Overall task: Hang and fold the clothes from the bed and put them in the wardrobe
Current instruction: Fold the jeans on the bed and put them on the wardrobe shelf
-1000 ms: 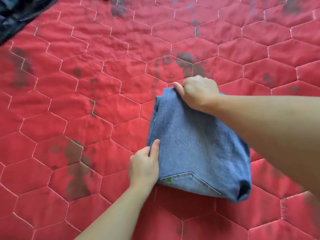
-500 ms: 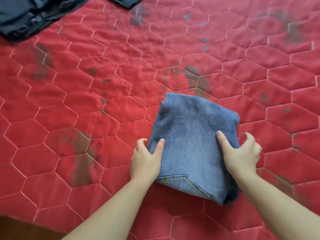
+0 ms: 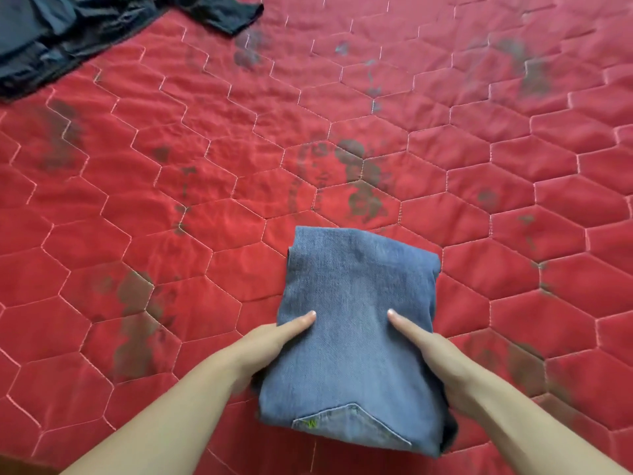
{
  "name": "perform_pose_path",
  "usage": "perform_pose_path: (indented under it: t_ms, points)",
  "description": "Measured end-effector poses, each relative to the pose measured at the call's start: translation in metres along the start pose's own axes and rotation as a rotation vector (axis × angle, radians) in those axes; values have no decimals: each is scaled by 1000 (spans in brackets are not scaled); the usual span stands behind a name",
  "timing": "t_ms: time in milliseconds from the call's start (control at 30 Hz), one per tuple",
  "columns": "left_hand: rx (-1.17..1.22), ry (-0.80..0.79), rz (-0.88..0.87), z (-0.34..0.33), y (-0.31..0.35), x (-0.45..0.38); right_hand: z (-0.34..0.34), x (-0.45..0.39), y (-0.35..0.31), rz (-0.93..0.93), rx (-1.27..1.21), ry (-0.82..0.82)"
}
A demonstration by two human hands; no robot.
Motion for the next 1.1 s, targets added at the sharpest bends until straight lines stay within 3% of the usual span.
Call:
perform_pose_path:
  t_ms: [200, 433, 633, 900, 1100]
  points:
    - [117, 21, -18, -11, 10, -5, -11, 3, 4, 133, -39, 57]
    - [112, 70, -55, -47, 6, 8, 6, 35, -6, 255, 135, 294]
    - [10, 74, -189, -95, 60, 55, 28, 99, -53, 363, 208, 370]
    - [-144, 201, -556, -163, 182, 215, 4, 247, -183, 626, 308, 355]
    - [-223, 462, -834, -189, 231, 387, -70, 358, -258, 743, 312, 188]
Point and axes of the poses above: each hand's wrist, its own x-axis away from the middle knuckle, its own z-axis out of the back of the hand, y = z × x, the point moved 3 cm from there along -x, towards the middle knuckle, and after that the axes turned 10 degrees about -y, right-handed, at the moved point
